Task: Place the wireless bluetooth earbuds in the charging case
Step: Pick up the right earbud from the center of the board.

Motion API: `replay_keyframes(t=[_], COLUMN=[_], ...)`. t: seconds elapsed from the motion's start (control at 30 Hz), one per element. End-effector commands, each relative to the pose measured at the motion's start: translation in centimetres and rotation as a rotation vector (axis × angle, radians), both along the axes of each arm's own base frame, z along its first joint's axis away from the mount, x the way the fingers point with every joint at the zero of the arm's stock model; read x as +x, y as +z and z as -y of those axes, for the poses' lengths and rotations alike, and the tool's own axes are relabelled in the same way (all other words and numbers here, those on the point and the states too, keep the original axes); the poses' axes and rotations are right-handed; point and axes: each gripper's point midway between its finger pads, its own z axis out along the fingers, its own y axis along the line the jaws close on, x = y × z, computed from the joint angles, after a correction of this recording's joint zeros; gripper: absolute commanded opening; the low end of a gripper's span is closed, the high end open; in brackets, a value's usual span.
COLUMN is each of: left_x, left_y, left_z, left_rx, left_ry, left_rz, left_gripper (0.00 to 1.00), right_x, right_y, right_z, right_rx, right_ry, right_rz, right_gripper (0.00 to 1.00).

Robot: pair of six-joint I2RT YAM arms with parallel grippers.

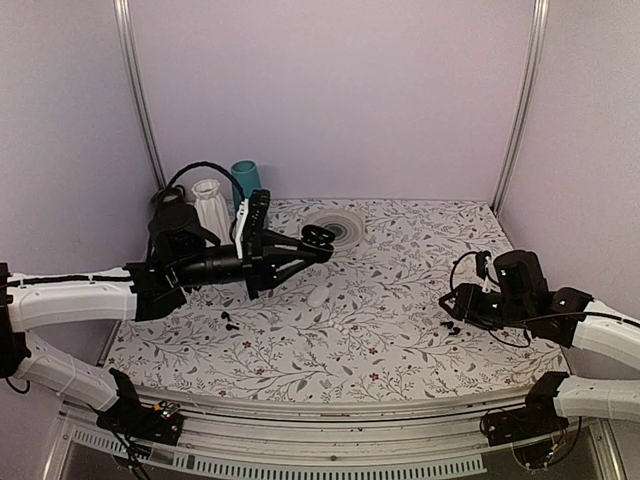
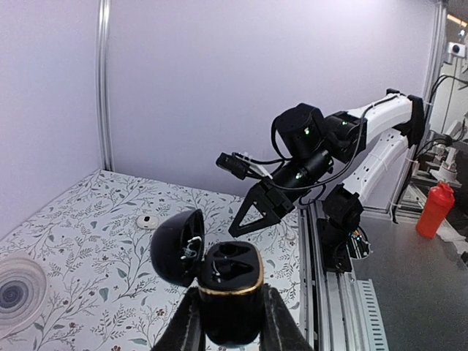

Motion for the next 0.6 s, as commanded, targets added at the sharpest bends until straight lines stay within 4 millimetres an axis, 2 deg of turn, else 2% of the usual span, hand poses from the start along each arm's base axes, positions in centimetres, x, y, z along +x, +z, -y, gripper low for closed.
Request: replay_keyframes(t=[0.0, 0.13, 0.37, 0.57], left_x=[0.2, 0.0, -0.2, -0.5], left_y=[1.8, 1.7, 1.9, 2.2], left_z=[0.1, 0.4, 0.2, -0.1], left_rx=[-0.045, -0.043, -0.047, -0.047], left_ry=[-0.018, -0.041, -0.048, -0.041], left_rz=[0.028, 0.019, 0.015, 0.020], left_gripper=[0.00, 0.00, 0.00, 0.00], right_x=[0.1, 0.6, 2.3, 2.5], right_y=[-2.5, -4.6, -6.6, -8.3], right_z=[2.3, 3.1, 4.5, 4.9], right_rx=[0.045, 0.050, 0.055, 0.036], right_ry=[-0.143, -0.168, -0.204, -0.206], right_rz=[-0.078, -0.113, -0.126, -0.158], right_gripper=[0.53, 0.53, 0.55, 0.57])
